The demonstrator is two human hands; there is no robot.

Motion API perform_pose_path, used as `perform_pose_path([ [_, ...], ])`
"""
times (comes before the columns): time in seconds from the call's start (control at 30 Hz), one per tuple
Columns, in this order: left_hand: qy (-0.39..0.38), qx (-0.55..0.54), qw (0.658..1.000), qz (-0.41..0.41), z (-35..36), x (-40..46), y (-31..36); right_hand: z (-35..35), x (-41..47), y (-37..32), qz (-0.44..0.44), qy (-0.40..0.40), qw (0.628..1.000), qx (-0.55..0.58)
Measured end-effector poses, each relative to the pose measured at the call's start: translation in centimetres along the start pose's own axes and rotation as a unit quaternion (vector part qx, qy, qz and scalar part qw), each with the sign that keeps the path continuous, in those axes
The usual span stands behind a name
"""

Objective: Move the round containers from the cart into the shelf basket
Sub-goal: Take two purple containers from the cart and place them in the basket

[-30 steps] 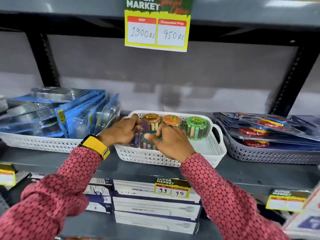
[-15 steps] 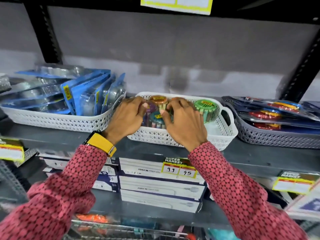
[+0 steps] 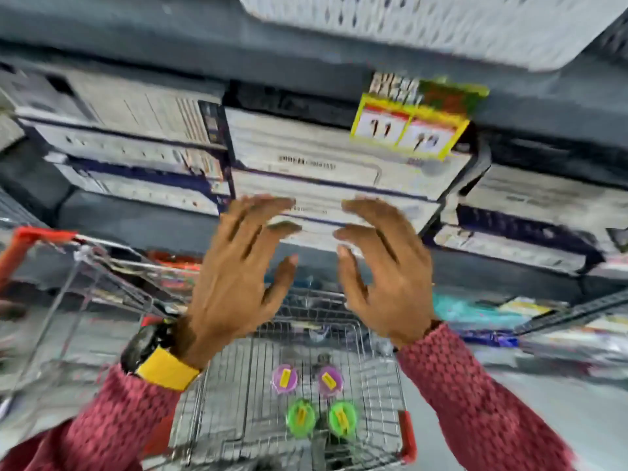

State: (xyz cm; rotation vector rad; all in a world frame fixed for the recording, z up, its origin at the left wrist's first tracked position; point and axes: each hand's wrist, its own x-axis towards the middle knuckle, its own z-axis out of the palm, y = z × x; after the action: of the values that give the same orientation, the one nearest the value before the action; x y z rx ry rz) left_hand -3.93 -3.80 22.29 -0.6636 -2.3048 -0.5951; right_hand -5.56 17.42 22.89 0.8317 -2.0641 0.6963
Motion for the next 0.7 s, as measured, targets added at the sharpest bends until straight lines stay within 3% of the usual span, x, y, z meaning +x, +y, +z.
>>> perform_pose_path([
  [0.2,-0.288,0.007,0.956,-0.046,11.8,-16.7,-2.1,6.1,-20.1,0.8,0.146,-0.212,0.966,-0.005],
  [0.4,-0.455,0.001,0.887,-0.084,19.5,-26.1,-3.3,11.3,-29.8,2.4,0.223,-0.383,0.896,-0.017],
  [0.47,-0.490,-0.012,0.867,-0.086,21.6,-28.4,-3.6,13.0,-32.0,2.7,0.240,-0.458,0.855,-0.037],
  [0.6,-0.560,-0.051,0.822,-0.088,25.0,-32.2,-4.4,15.7,-35.7,3.5,0.281,-0.637,0.716,-0.048],
  [0.7,-0.622,-0.010,0.782,-0.042,27.0,-34.2,-4.9,16.9,-37.2,3.8,0.269,-0.662,0.697,-0.070],
])
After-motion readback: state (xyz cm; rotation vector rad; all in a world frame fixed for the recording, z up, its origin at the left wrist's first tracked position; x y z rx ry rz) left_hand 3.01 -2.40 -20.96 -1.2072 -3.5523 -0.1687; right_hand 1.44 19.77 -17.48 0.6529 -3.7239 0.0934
